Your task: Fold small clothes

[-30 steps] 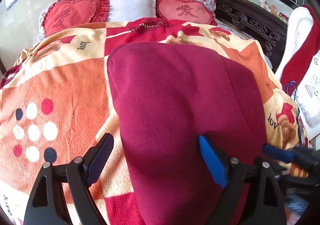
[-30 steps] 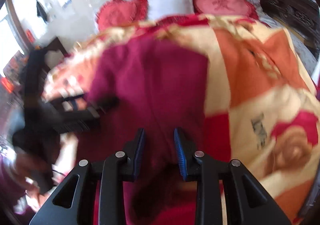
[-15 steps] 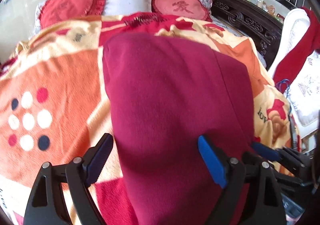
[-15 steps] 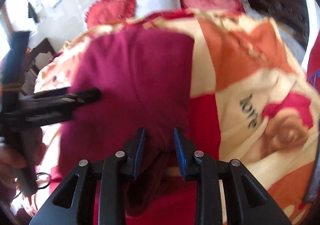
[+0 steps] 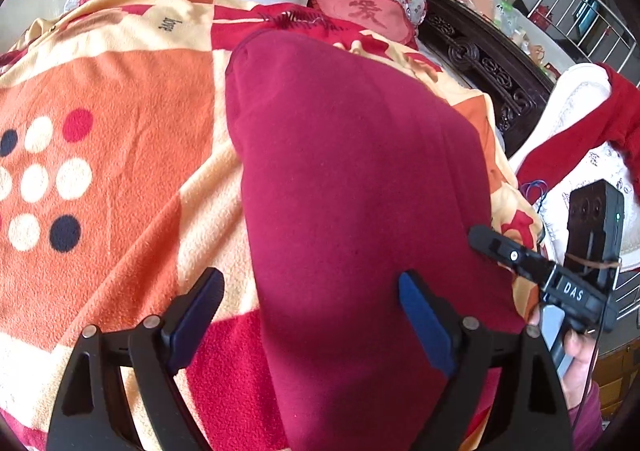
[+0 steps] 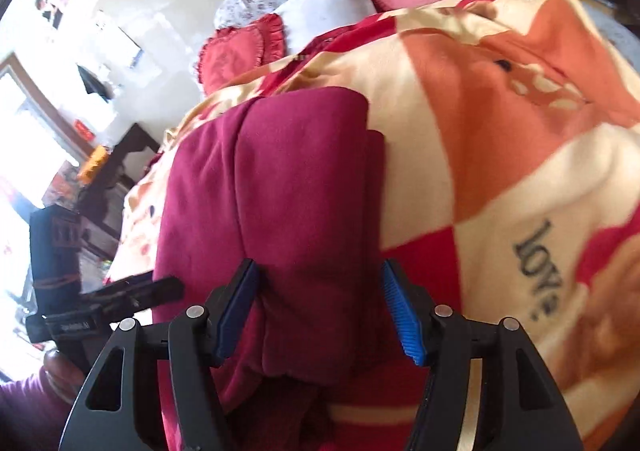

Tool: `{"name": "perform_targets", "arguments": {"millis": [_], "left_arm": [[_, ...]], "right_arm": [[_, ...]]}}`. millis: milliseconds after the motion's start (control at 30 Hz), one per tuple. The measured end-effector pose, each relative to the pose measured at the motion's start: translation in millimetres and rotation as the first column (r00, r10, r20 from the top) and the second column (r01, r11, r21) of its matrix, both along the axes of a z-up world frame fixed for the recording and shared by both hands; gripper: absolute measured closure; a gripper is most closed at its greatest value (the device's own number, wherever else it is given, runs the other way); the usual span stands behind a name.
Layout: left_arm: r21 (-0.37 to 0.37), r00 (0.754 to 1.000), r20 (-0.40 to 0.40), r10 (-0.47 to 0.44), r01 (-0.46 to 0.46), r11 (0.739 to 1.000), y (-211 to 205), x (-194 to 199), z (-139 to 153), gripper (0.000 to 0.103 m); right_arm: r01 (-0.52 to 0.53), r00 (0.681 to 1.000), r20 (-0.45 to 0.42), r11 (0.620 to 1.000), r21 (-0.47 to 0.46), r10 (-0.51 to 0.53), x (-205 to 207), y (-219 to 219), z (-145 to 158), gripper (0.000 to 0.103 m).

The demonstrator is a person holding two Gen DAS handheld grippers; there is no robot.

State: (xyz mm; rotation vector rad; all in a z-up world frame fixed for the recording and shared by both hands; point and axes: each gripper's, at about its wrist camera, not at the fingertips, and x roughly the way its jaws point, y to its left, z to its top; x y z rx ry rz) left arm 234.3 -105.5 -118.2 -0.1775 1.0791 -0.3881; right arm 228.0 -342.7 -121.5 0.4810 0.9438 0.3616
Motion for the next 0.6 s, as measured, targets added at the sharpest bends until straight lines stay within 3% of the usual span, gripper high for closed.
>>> {"name": "perform_targets", "arguments": {"millis": [600], "left_arm": [[-0.005, 1.0, 0.004, -0.03, 0.03, 1.0, -14.9, 7.9, -13.7, 0.007]], "right_arm": [[-0.034, 0.999, -0.005, 0.999, 0.033, 0.034, 19.9, 7.1, -13.9, 0.046]]}}
